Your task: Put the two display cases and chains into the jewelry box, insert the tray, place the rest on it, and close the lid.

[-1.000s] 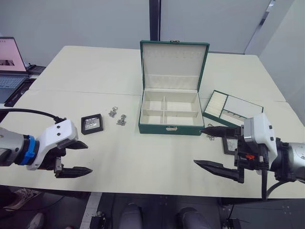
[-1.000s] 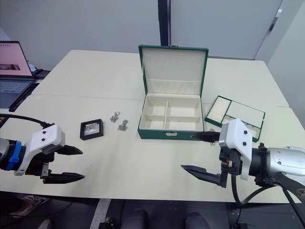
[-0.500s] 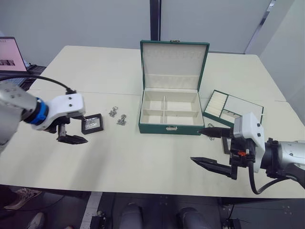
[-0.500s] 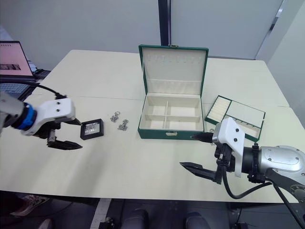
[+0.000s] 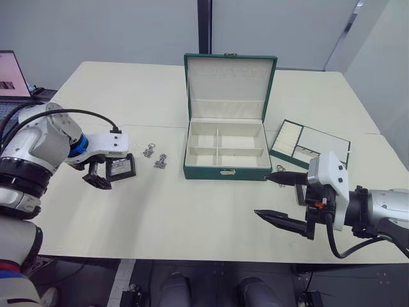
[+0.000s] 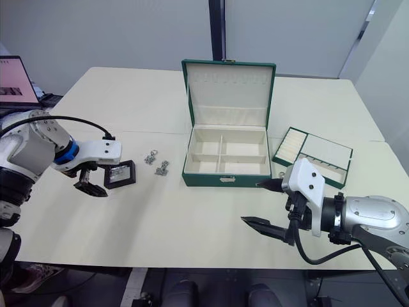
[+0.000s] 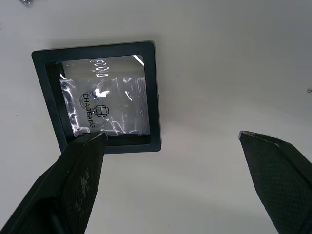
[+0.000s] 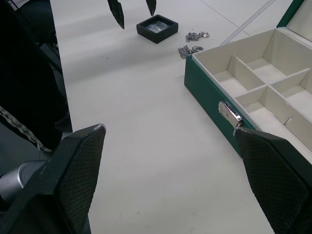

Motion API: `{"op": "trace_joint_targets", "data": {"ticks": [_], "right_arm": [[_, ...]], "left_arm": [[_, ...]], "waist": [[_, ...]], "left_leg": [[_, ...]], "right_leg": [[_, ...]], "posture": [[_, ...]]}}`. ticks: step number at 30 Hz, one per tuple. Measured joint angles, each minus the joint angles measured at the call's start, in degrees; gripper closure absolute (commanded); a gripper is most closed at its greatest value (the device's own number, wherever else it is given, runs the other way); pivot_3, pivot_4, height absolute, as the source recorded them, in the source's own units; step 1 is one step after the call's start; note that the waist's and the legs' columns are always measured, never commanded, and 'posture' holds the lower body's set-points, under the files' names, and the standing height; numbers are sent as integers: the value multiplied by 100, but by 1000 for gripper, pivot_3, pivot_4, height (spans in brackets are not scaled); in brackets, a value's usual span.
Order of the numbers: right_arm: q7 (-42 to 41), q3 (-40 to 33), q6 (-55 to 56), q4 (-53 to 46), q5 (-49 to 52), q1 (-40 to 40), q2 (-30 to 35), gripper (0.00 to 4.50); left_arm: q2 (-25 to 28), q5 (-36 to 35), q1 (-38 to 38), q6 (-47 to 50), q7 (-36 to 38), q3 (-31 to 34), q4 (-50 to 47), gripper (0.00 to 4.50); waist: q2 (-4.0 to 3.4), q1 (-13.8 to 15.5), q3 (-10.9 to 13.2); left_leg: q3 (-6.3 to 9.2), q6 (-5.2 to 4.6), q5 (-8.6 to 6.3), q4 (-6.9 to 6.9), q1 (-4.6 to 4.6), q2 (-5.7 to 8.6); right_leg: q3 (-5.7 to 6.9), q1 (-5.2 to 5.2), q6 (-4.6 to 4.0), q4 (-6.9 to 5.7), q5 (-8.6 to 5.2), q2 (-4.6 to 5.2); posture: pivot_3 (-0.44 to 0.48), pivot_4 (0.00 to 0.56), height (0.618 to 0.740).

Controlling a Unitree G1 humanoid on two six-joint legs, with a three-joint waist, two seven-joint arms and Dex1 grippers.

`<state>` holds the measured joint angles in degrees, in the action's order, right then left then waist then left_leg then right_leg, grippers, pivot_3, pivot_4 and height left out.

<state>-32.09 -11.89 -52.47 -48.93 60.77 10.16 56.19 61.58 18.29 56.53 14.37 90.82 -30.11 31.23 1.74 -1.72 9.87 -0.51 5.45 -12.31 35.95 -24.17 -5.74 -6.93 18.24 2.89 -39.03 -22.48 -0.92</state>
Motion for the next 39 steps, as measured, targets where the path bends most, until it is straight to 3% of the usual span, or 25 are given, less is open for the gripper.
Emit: {"op": "trace_joint_targets", "data": {"ticks": [35, 39], "right_arm": [[-109, -171, 341, -26, 122, -224, -23, 24], [-80, -171, 345, -26, 119, -213, -23, 0]], "left_arm": [[-405, 209, -33, 197, -4, 69, 148, 0], [-407, 210, -43, 295, -3, 69, 81, 863]], "waist": [[2, 2, -1], [1, 2, -1]], "left_leg": [[10, 0, 1, 6, -1, 0], [10, 0, 2, 6, -1, 0]], "right_leg": [[8, -7, 0, -4, 0, 0], [8, -7, 0, -4, 0, 0]], "posture": [[0, 150, 740], [0, 150, 740]]}}
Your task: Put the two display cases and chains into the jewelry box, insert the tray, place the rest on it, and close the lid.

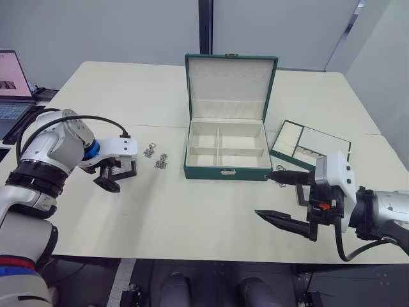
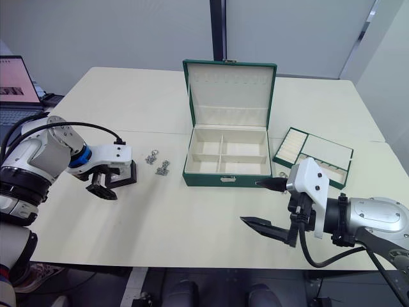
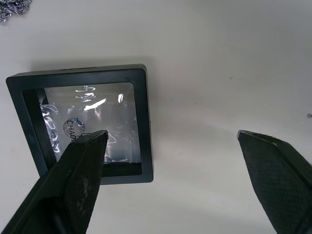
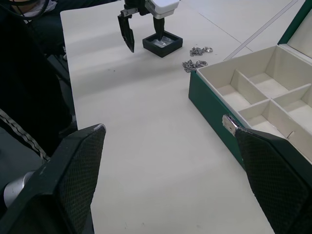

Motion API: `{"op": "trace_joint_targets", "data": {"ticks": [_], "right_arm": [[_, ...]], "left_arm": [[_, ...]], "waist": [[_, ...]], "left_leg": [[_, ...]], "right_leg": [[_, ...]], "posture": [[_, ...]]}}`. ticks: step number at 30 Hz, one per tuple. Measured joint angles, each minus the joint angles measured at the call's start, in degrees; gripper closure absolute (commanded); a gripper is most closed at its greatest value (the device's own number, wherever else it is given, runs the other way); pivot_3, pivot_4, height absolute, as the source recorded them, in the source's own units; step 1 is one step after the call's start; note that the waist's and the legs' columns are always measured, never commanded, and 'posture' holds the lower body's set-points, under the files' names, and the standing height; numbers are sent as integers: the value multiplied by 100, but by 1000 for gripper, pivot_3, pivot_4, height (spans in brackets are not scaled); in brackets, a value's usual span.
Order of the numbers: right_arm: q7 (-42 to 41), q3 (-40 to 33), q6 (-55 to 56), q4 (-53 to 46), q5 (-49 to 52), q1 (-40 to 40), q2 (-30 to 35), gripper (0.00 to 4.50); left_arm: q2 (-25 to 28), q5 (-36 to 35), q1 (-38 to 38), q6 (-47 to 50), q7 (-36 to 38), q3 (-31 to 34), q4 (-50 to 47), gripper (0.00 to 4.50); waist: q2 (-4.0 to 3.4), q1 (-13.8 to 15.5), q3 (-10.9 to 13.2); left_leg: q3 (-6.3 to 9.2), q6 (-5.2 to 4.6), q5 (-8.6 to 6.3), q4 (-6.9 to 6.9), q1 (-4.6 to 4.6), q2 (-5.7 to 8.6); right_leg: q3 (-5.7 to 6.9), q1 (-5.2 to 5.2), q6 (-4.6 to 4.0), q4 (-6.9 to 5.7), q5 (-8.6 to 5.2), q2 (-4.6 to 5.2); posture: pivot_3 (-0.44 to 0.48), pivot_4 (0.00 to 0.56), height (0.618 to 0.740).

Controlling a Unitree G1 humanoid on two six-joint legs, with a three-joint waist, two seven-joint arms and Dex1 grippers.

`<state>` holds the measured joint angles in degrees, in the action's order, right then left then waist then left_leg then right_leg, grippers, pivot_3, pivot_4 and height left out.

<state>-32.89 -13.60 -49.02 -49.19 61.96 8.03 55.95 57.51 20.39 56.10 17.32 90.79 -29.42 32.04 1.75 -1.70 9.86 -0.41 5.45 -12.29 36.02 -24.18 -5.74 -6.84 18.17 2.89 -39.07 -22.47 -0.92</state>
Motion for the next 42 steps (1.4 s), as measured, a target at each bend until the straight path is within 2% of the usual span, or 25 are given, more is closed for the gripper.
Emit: {"op": "trace_joint_targets", "data": {"ticks": [11, 26, 30, 35, 39, 42], "right_arm": [[75, 0, 2, 0, -1, -1, 1, 0], [86, -16, 2, 0, -1, -37, 17, 0], [77, -22, 4, -2, -1, -38, 21, 0], [61, -230, 0, -1, 10, -124, 107, 0], [87, -741, -27, 14, 19, -439, 181, 0], [92, -1092, -52, 74, 1, -705, 214, 0]], "left_arm": [[-72, 14, -70, 0, -116, 3, 41, 4476], [-90, 25, -69, 101, -53, 22, 8, 4476], [93, -96, -78, 254, 119, 14, -334, 4476], [984, -830, -7, 616, 127, -166, -1191, 4476], [1664, -1910, 226, 735, 135, -475, -1905, 4476], [1875, -2671, 572, 853, 138, -660, -2259, 4476]], "waist": [[0, 1, 0], [-1, 2, -2], [0, -6, -1], [0, -9, -1], [0, 24, -1], [2, 54, -2]], "left_leg": [[2, 0, 0, 1, 0, 0], [5, -1, 1, 2, 1, 1], [6, 0, 1, 2, -1, 0], [7, 6, 4, 1, 0, -1], [11, 0, 1, 3, -1, 0], [15, -1, 1, 6, -1, 2]], "right_leg": [[1, -1, 0, -1, 0, 0], [5, -4, 0, -2, 0, 0], [5, -3, 0, -2, 0, -1], [5, -3, 0, -2, 0, 0], [11, -7, 0, -2, 0, 0], [16, -13, 0, -1, 0, 1]], "posture": [[0, 150, 740], [0, 150, 740], [0, 150, 740], [0, 150, 740], [0, 150, 740], [0, 150, 740]]}}
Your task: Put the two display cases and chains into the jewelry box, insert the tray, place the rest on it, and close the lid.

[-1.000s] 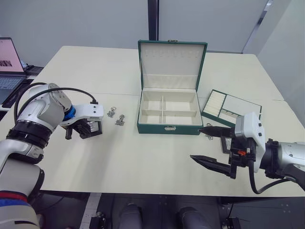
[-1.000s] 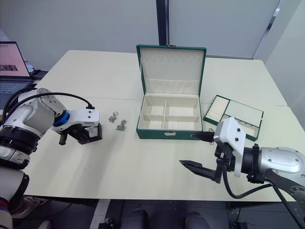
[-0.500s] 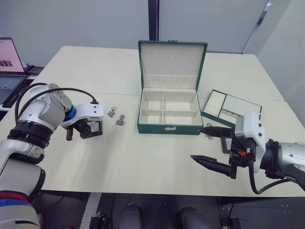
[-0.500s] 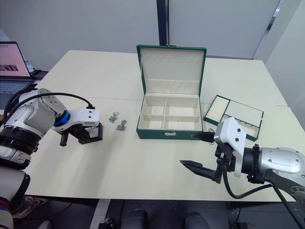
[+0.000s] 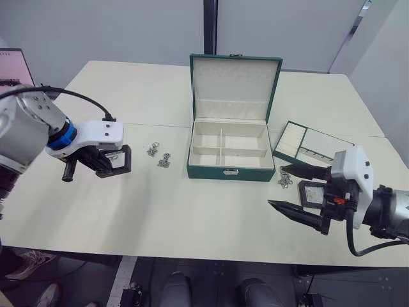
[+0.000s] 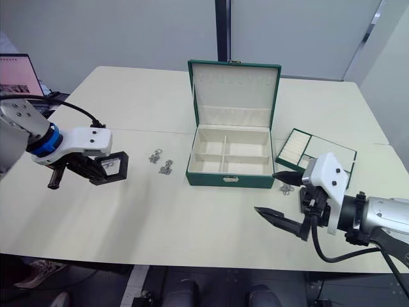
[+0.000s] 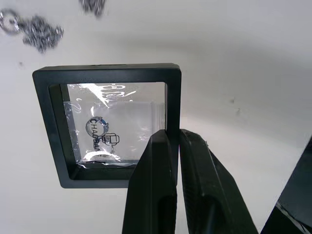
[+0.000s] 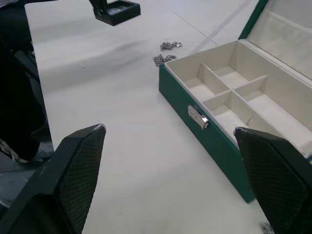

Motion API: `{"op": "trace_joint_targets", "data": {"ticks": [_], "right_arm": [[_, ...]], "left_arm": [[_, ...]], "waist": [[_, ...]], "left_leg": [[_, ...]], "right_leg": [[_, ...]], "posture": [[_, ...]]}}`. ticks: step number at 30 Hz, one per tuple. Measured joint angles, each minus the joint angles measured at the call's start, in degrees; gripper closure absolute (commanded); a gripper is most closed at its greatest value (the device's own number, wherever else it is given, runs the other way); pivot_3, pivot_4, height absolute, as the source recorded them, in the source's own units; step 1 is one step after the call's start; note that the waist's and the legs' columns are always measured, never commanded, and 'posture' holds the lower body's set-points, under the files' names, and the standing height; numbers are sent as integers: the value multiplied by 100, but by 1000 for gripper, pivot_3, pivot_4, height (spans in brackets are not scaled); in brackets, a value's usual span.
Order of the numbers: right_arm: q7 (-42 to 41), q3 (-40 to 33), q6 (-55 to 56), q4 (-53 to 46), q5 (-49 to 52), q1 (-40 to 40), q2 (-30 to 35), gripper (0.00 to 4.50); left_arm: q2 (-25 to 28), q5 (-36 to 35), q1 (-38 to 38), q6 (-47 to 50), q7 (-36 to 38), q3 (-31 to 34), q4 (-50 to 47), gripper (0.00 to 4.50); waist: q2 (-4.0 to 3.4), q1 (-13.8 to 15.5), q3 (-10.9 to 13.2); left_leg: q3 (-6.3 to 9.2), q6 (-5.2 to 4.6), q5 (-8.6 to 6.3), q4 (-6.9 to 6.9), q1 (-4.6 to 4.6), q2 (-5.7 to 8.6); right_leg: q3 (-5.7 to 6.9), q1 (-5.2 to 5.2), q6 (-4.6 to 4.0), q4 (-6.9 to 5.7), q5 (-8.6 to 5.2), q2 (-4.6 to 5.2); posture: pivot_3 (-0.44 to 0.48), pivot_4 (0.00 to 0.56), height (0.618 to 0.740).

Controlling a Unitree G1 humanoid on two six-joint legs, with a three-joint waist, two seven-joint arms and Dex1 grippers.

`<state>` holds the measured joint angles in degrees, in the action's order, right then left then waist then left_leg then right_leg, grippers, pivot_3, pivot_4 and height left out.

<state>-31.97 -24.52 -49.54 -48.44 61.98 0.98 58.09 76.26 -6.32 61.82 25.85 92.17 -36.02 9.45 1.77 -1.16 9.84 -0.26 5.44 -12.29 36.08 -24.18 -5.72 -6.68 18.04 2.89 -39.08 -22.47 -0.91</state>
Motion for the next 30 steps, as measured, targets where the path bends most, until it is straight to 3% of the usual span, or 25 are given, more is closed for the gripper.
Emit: {"op": "trace_joint_targets", "data": {"ticks": [4, 9, 15, 25, 30], "right_arm": [[1, -299, -23, 108, -64, -201, 52, 0], [240, -316, -33, 152, -193, -199, 42, 0], [732, -273, -143, 159, -222, -205, -95, 0], [1107, -288, -177, -7, -112, -614, -481, 0], [1095, -287, -146, -7, -133, -696, -524, 0]], "left_arm": [[-85, -660, 741, 131, 7, -346, -52, 4476], [-895, -832, 1787, 4, 3, -824, 514, 4476], [-1888, -862, 2519, -227, 2, -1267, 1450, 4476], [-3414, -173, 2725, -724, 5, -1293, 2932, 4476], [-4347, 417, 3009, -919, -35, -926, 3811, 4476]], "waist": [[0, -15, 0], [0, -22, 0], [-1, -34, 0], [-1, -41, 0], [-1, -34, 0]], "left_leg": [[2, -1, 0, 1, 4, 1], [0, -2, 0, 2, 2, 4], [-3, -1, 1, 2, 0, 5], [0, 6, 5, 4, -18, 9], [4, 4, 5, 4, -27, 14]], "right_leg": [[0, -3, 0, -1, 0, -3], [-4, -4, 0, 3, 0, -2], [-7, -1, 0, 3, 0, -2], [-5, 7, 0, 4, 0, -2], [-3, 11, 0, 7, 0, -1]], "posture": [[0, 150, 740], [0, 150, 740], [0, 150, 740], [0, 150, 740], [0, 150, 740]]}}
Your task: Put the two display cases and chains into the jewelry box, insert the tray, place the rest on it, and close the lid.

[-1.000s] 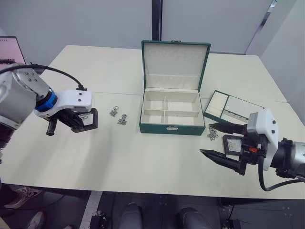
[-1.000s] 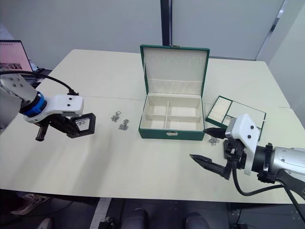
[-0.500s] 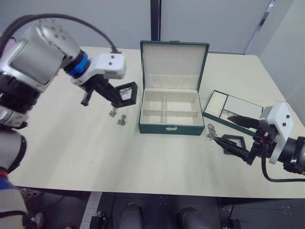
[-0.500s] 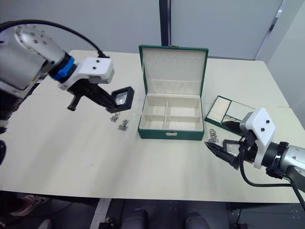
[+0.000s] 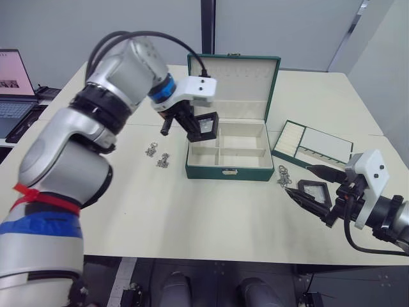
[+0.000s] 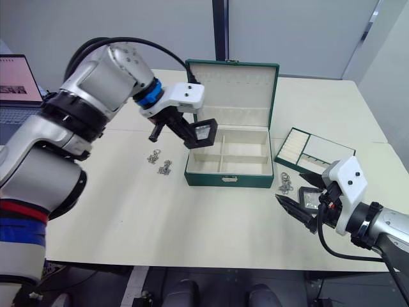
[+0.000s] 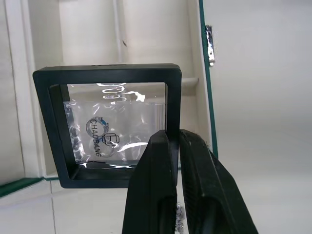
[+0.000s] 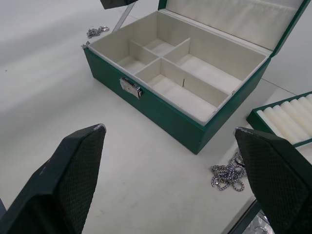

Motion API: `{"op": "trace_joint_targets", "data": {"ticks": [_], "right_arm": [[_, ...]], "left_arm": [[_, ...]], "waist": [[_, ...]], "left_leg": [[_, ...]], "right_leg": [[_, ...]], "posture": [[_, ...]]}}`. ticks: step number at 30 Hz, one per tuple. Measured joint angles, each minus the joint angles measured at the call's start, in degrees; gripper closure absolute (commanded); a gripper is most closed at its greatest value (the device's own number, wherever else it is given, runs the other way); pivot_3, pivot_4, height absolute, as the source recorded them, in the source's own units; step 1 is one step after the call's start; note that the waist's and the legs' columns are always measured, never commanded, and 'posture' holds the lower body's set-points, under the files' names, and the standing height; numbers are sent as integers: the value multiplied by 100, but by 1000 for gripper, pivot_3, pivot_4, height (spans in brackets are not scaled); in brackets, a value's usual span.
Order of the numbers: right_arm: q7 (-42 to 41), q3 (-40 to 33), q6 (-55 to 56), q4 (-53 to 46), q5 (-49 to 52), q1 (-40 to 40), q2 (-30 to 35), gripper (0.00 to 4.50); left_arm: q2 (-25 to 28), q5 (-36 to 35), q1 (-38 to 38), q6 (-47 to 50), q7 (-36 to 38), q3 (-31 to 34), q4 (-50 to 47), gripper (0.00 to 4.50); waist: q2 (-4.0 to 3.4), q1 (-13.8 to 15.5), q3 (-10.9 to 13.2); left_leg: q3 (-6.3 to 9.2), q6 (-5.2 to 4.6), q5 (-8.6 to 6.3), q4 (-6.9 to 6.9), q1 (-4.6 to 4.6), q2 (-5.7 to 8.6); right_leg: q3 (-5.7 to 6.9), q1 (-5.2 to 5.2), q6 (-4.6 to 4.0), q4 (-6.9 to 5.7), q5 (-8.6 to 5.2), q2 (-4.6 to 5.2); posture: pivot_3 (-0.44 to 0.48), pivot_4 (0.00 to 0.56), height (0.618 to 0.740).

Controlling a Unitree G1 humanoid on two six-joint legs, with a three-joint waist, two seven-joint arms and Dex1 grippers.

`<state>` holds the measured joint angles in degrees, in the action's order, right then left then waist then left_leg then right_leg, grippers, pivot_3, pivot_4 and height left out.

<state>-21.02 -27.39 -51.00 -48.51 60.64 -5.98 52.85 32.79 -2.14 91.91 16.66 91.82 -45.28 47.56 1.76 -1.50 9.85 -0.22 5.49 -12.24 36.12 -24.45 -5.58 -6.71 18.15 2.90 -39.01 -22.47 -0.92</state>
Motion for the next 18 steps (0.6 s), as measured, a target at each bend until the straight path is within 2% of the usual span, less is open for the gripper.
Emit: {"op": "trace_joint_targets", "data": {"ticks": [7, 14, 18], "right_arm": [[-22, 2, 15, 35, -73, -4, 0, 0], [-21, -13, 14, 44, -160, -164, 2, 0], [-16, -94, 14, 43, -164, -224, 7, 0]], "left_arm": [[-933, 595, 56, -624, -346, 530, 1082, 4476], [-1536, 977, 67, -1052, -998, 1121, 2021, 4476], [-1735, 1081, 66, -1103, -1133, 1412, 2272, 4476]], "waist": [[-2, -15, -1], [-1, 4, -1], [-2, -1, -1]], "left_leg": [[0, 0, 0, -2, -1, 2], [4, 1, 1, 0, -9, 6], [5, 2, 2, -1, -9, 7]], "right_leg": [[-1, 2, 0, -1, 0, 0], [0, 2, 1, 0, 0, 1], [2, 2, 1, -2, 0, 0]], "posture": [[0, 150, 740], [0, 150, 740], [0, 150, 740]]}}
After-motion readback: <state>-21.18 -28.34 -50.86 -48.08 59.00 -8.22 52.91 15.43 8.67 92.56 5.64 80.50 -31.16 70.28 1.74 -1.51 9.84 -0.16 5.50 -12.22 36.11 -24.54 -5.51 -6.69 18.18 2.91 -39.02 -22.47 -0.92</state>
